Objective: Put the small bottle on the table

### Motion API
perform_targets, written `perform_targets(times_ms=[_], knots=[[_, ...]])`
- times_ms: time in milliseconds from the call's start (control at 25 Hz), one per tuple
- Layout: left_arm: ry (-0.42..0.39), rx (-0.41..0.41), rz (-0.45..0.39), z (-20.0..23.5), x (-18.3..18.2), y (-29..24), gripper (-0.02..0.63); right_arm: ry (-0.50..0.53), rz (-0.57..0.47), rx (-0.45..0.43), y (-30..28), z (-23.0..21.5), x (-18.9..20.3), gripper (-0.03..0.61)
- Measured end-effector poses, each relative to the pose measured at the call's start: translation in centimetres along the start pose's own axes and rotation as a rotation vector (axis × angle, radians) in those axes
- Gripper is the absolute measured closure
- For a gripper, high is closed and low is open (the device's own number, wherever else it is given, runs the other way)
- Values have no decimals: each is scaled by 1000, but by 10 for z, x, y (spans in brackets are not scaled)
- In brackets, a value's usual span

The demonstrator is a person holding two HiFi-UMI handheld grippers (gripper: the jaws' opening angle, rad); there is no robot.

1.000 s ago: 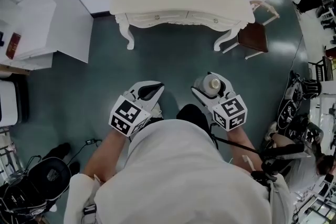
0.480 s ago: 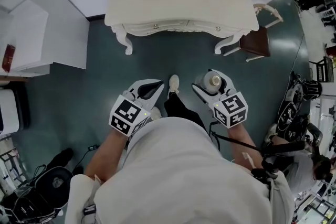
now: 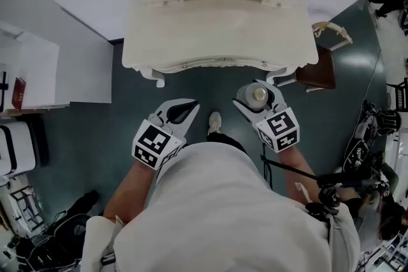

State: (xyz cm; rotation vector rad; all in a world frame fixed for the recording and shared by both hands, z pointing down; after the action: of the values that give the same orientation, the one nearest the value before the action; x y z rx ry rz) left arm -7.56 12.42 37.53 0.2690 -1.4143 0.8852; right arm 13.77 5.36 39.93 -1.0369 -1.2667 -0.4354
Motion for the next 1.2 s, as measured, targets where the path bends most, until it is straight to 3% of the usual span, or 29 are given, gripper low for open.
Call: perform_targets(times_ms=[280, 920, 1200], knots=[[6, 37, 19, 51, -18, -52, 611, -33, 35, 37, -47, -64, 2, 244], [-54, 197, 8, 190, -58, -67, 611, -122, 37, 263, -137, -131, -40, 244], [-25, 158, 7, 220, -64, -86, 611, -129, 39, 289, -155, -184, -44, 244]])
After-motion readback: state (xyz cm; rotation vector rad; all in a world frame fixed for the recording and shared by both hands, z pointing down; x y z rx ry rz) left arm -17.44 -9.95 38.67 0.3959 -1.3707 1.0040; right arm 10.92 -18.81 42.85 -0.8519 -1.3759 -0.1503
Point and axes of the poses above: the fingertips, and each gripper's own axes: y backward along the fingers, z to its left, x out of its underside, the point moved 8 cm from there along y, backward along the fingers, and after that the axes turned 8 degrees about -z, right-handed, at the moved point
